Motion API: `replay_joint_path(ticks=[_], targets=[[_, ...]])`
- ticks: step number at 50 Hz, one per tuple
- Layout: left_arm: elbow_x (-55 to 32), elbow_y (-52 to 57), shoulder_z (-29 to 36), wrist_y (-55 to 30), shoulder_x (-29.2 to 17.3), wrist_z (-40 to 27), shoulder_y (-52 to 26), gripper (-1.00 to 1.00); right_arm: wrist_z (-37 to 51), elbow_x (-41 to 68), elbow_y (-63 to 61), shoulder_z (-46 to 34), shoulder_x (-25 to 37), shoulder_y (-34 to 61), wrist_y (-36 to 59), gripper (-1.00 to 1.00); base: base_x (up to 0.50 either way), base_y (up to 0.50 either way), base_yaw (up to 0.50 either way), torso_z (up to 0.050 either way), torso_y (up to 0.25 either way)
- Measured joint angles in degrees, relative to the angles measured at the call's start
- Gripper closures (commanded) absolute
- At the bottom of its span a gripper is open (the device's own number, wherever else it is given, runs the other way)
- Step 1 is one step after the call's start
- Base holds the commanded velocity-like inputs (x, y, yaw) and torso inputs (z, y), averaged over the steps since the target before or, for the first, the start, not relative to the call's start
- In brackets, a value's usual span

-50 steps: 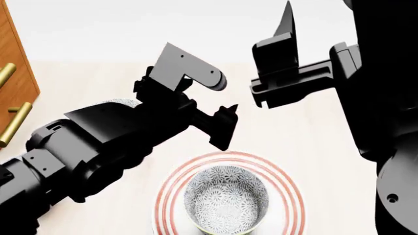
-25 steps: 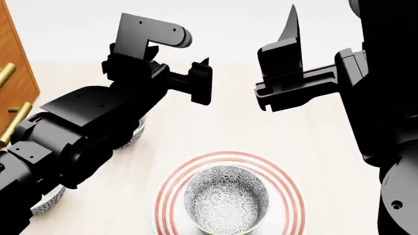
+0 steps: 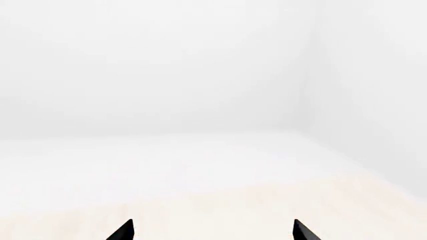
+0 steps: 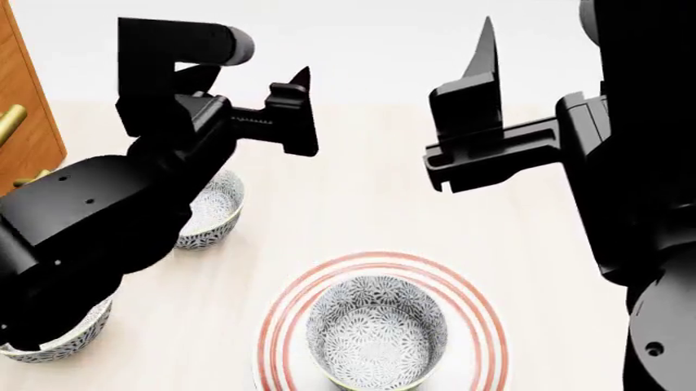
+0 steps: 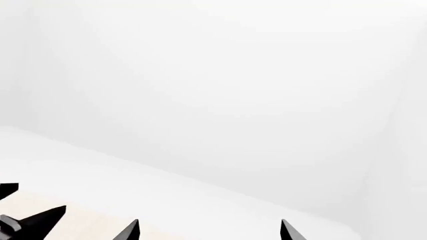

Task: Put the bowl at the front on the plate.

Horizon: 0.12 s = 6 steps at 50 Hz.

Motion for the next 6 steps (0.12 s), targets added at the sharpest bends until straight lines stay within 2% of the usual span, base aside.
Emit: replay_joint_path(ticks=[6], targets=[[0.45,7.98,-0.49,1.24,-3.92,-3.14,0.36,-1.0,-0.03,-0.22,-0.14,-0.04,-0.06,-0.34,-0.33,-1.0,0.0,0.0,0.0,0.0,0.0]])
